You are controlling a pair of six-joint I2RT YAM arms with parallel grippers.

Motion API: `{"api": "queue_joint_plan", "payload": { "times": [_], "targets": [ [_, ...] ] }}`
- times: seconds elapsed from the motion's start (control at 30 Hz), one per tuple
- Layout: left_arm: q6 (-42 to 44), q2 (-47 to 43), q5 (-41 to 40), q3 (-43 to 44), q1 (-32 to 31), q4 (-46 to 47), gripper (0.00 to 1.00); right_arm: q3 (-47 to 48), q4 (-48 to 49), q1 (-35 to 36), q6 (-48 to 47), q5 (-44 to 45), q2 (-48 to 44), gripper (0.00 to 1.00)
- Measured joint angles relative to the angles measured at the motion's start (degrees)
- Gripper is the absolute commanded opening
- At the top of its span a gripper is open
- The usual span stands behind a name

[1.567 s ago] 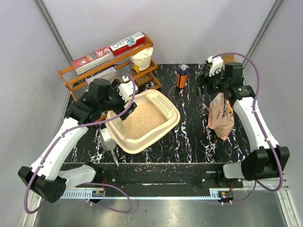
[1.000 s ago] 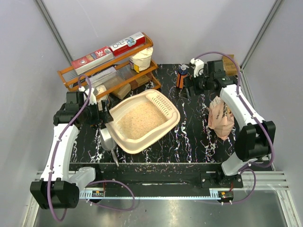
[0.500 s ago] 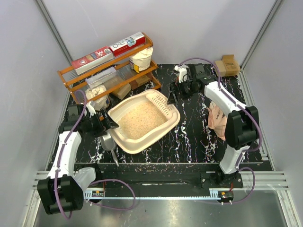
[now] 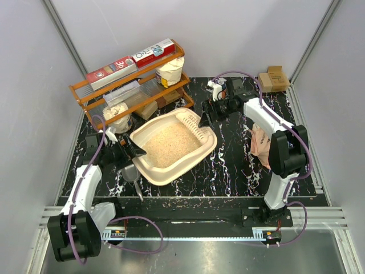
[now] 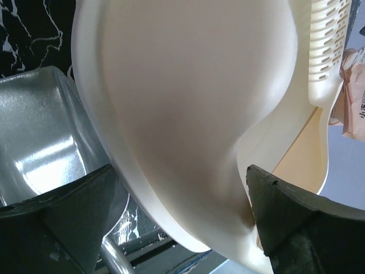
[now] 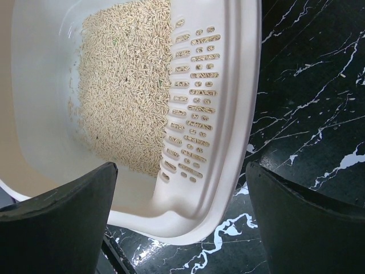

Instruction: Fill the litter box with clean litter

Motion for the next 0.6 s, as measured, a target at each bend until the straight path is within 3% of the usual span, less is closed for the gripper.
{"api": "queue_joint_plan", "payload": {
  "times": [0.23,0.6],
  "targets": [
    [-3.3,2.05,0.87,-2.6,-0.35,8.2,0.99,0.0,-0.02,0.09,0.02,-0.09,0.0,1.0],
    [-5.88,8.68,0.42,-1.05,-7.21,16.02,0.99,-0.02,-0.42,0.09,-0.68,1.46,-0.11,1.0]
  ]
}}
